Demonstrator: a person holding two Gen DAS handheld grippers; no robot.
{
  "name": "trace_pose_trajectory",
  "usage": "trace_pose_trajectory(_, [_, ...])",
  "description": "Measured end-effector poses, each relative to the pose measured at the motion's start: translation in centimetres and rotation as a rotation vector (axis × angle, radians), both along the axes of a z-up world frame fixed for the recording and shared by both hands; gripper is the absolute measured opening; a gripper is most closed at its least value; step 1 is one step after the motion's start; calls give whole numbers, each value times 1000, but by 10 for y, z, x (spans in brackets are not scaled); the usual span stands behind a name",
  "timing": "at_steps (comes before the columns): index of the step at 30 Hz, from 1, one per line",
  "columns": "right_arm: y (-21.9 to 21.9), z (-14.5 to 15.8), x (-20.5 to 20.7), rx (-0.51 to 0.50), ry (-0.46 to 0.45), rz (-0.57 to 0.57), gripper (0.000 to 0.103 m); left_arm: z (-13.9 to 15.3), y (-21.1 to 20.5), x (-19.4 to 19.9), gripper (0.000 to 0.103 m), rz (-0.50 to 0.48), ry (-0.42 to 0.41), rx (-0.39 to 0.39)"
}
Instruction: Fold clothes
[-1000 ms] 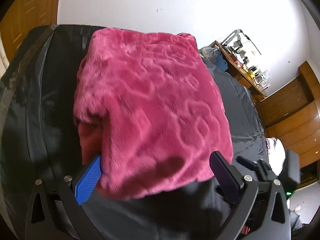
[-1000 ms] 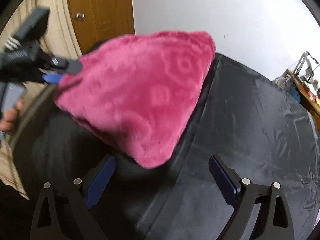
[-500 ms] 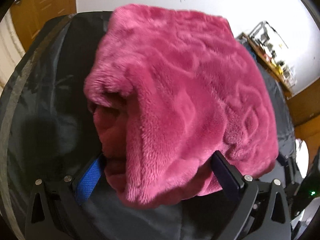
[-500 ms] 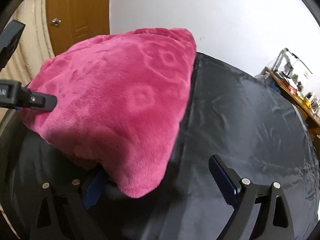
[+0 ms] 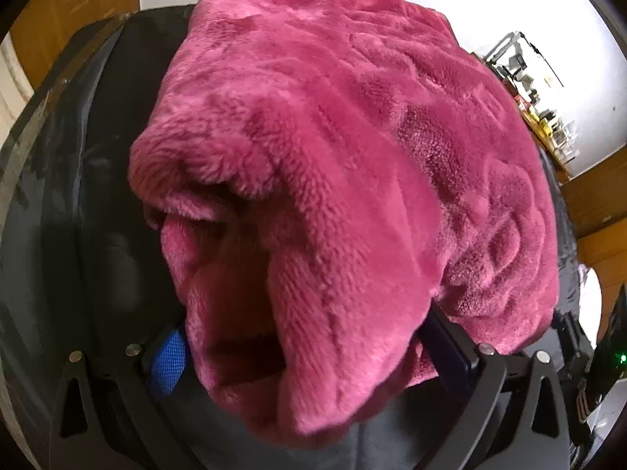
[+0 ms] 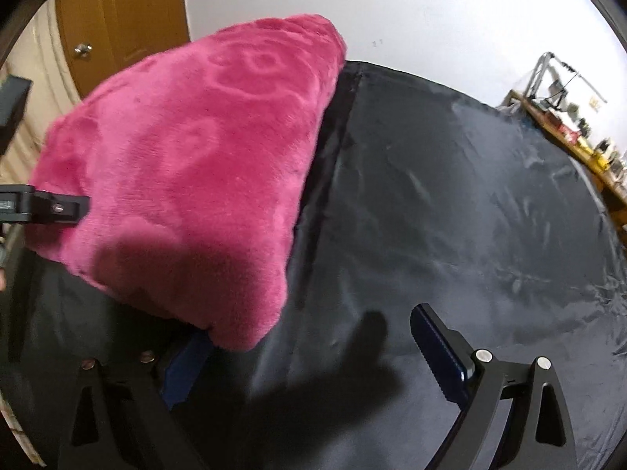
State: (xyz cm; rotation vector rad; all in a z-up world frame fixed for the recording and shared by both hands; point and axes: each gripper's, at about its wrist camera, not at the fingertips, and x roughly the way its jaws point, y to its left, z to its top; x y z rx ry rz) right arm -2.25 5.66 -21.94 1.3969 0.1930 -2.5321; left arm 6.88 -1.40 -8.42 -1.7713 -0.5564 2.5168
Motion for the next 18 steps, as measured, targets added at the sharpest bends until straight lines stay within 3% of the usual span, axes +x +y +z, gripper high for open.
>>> trace_pose_trajectory(4, [6, 30, 11, -123, 8, 47, 97, 19, -8, 12, 103, 8, 23, 45])
trace_pose_trajectory(13, [-3, 75, -23, -264, 51, 61, 98, 67, -52, 4, 103, 92, 155, 136])
trace_pose_trajectory(15, [-6, 74, -37, -325, 13, 54, 98, 67, -73, -11, 103, 131, 156, 157])
trace_pose_trajectory(18, [-12, 73, -54, -333, -14, 39, 98, 55, -103, -36, 103, 186, 133, 171])
